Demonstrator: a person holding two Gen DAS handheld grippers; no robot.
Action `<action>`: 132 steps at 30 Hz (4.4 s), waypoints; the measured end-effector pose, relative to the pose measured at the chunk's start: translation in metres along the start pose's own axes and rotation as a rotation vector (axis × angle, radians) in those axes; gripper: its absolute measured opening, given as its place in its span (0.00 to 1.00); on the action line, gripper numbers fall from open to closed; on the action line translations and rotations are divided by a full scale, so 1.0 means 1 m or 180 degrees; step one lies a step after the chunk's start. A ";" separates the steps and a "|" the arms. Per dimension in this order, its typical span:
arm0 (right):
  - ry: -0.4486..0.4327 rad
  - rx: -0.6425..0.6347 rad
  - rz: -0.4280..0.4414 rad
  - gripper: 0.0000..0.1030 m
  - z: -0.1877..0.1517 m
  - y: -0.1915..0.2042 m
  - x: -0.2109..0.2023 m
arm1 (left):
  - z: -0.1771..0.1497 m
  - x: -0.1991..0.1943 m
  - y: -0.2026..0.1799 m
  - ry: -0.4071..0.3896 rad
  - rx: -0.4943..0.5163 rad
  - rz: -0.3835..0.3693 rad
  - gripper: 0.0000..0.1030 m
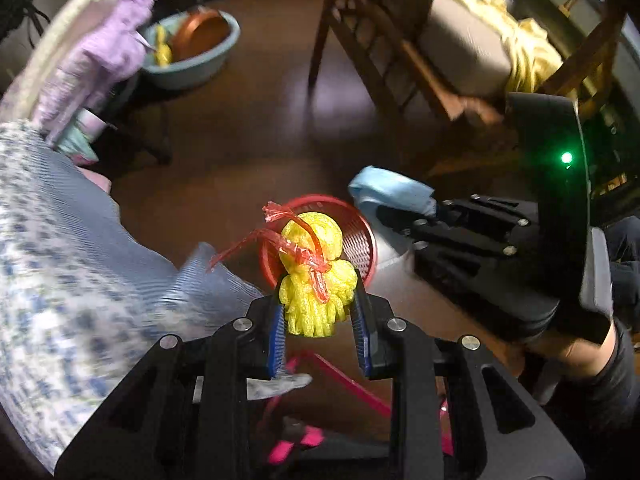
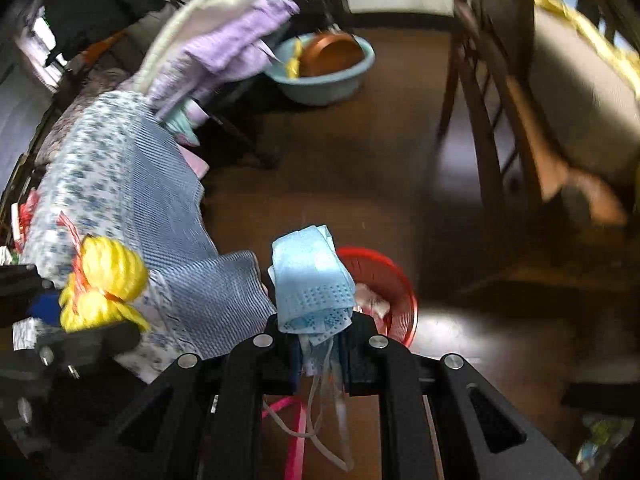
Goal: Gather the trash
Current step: 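Carry the yellow bag and blue mask with both tools over the wastebasket, then open both tools to drop the bag and mask into the wastebasket, then swing both tools back over the bed toward the remaining trash, then grasp the white tea carton with the left tool while the right tool grasps the white medicine box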
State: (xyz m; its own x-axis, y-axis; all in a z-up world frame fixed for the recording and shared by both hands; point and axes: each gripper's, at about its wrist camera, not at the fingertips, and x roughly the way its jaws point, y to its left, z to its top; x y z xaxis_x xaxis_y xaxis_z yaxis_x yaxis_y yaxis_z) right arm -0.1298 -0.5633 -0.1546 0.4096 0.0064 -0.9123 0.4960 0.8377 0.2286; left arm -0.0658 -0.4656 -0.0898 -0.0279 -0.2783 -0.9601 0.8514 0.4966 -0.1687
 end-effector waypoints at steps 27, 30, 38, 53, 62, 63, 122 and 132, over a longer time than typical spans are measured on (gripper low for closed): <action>0.0671 0.0808 0.0224 0.17 -0.036 -0.081 0.148 | 0.004 0.166 -0.003 0.1072 -0.0215 0.0032 0.29; 0.0671 0.0914 0.0200 0.24 -0.037 -0.086 0.152 | 0.004 0.178 -0.001 0.1150 -0.0224 0.0099 0.30; 0.0675 0.0914 0.0249 0.35 -0.034 -0.081 0.156 | 0.007 0.189 0.015 0.1210 -0.0391 0.0210 0.57; 0.0517 0.0933 0.0087 0.52 -0.020 -0.078 0.119 | 0.009 0.161 0.024 0.1033 -0.0546 0.0198 0.57; 0.0158 0.0790 -0.0057 0.68 0.012 -0.053 0.060 | -0.003 0.114 0.024 0.0863 -0.0655 0.0453 0.57; 0.0107 0.0773 -0.0030 0.68 0.017 -0.049 0.051 | -0.004 0.100 0.025 0.0765 -0.0627 0.0568 0.57; -0.0317 -0.1862 0.0866 0.83 0.033 0.461 -0.003 | -0.273 -0.203 0.424 -0.1056 -0.2441 0.2658 0.70; -0.0353 -0.1757 0.0883 0.83 0.039 0.451 -0.005 | -0.275 -0.193 0.462 -0.1053 -0.2680 0.2588 0.54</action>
State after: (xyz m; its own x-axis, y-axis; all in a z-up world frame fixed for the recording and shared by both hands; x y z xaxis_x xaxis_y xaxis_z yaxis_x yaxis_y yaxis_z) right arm 0.1219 -0.2075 -0.0338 0.5580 0.2322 -0.7967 -0.0967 0.9717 0.2155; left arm 0.1889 0.0432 -0.0436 0.5954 0.2274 -0.7706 -0.0514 0.9679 0.2459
